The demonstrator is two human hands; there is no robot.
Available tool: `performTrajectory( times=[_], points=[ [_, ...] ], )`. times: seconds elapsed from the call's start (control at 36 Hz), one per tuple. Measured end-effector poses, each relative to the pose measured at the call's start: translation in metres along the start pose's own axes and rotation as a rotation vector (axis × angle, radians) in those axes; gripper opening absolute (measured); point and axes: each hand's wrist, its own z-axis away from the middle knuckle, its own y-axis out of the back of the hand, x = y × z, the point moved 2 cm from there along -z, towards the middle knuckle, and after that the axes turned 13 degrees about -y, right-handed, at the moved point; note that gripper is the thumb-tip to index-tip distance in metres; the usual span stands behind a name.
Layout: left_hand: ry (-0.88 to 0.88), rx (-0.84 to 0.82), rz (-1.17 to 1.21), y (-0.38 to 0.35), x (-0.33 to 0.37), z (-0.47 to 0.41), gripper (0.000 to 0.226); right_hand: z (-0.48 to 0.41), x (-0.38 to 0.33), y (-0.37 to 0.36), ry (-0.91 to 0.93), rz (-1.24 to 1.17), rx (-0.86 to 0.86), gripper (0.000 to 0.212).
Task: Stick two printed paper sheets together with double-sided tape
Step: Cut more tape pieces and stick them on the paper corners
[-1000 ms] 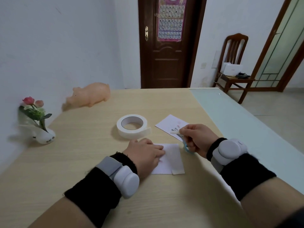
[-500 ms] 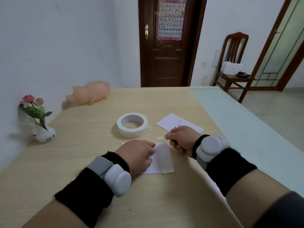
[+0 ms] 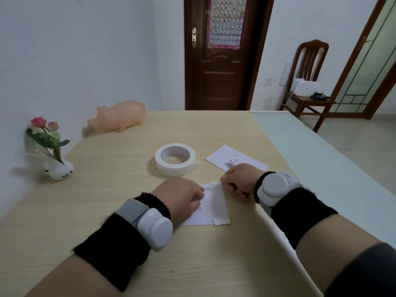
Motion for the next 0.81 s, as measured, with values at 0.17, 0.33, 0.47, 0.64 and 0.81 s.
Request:
performTrajectory(
  times=[0.17, 0.33, 0.47, 0.64, 0.81],
  points=[
    [0.011, 0.012, 0.025, 0.001, 0.000, 0.000, 0.020, -0.002, -0.003, -0.002, 0.008, 0.101, 0.014, 0.009],
    [0.026, 0.001, 0.041, 0.002, 0.000, 0.000, 0.024, 0.000, -0.007, -0.003, 0.006, 0.159, 0.039, 0.011],
    [0.034, -0.006, 0.045, 0.003, 0.000, 0.000, 0.026, 0.004, -0.009, -0.004, 0.007, 0.204, 0.056, 0.017],
    [0.043, -0.012, 0.052, 0.003, -0.001, 0.000, 0.024, 0.007, -0.009, -0.005, 0.006, 0.231, 0.098, 0.011],
    [0.051, -0.008, 0.059, 0.003, -0.001, 0.000, 0.026, 0.008, -0.009, -0.006, -0.002, 0.222, 0.112, 0.009]
  ],
)
